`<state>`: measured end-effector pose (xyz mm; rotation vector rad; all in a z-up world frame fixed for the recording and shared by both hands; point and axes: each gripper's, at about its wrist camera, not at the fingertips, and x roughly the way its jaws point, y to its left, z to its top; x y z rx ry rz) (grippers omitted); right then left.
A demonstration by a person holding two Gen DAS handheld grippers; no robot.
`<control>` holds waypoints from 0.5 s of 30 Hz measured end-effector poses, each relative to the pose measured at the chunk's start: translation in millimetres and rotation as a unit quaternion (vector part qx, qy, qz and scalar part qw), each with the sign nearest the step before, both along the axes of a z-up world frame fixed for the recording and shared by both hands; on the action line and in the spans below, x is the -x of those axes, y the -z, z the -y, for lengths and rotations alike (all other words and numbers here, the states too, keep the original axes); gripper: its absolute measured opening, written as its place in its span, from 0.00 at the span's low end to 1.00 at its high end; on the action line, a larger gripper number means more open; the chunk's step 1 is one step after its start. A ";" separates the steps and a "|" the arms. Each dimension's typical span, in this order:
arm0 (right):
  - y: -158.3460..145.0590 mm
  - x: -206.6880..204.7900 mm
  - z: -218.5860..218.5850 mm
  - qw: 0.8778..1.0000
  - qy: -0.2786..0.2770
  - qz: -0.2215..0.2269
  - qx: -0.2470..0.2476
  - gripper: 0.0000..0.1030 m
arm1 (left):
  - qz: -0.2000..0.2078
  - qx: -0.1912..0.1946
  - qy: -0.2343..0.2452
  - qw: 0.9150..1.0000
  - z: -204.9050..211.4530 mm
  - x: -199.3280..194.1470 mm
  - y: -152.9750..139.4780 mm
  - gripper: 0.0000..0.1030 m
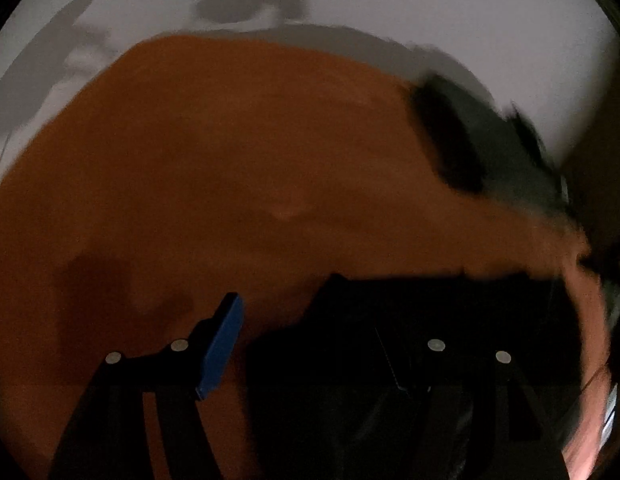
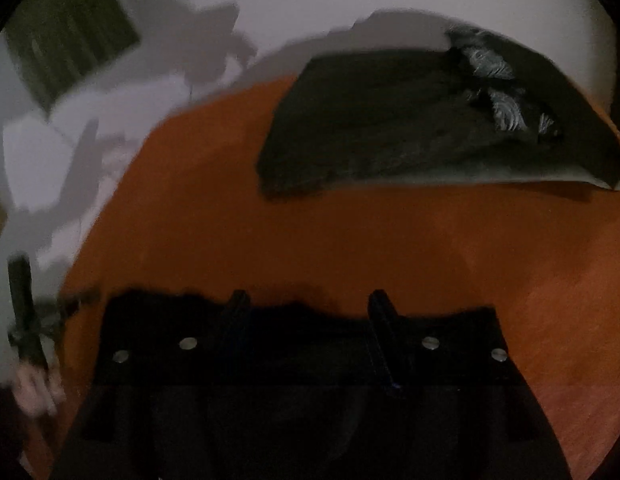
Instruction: Fold clothes
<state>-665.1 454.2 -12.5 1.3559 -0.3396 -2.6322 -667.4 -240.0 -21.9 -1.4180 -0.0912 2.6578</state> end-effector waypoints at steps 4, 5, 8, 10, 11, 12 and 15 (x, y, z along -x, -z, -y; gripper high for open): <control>5.4 -12.1 -24.0 0.998 0.003 0.009 -0.061 0.59 | 0.030 0.016 0.086 0.996 -14.7 -0.7 12.2 0.66; 9.3 -13.7 -36.4 0.999 0.013 0.015 -0.050 0.59 | 0.037 0.022 0.106 0.993 -19.4 -2.9 16.7 0.66; 21.7 -19.4 -72.6 0.998 0.054 0.036 -0.017 0.59 | 0.046 0.065 0.145 0.986 -29.5 -8.7 31.6 0.66; 29.5 -25.0 -91.5 0.995 0.081 0.048 -0.017 0.64 | 0.042 0.105 0.146 0.983 -32.8 -8.8 39.9 0.56; 33.4 -27.6 -101.2 0.994 0.094 0.055 -0.017 0.65 | 0.036 0.119 0.141 0.982 -34.2 -6.7 42.7 0.32; 37.5 -27.1 -108.2 0.993 0.098 0.060 -0.008 0.65 | 0.031 0.116 0.125 0.985 -33.3 -3.7 44.0 0.24; 48.4 -25.4 -116.8 0.992 0.092 0.079 0.020 0.65 | 0.022 0.052 0.033 0.998 -10.8 6.6 40.1 0.12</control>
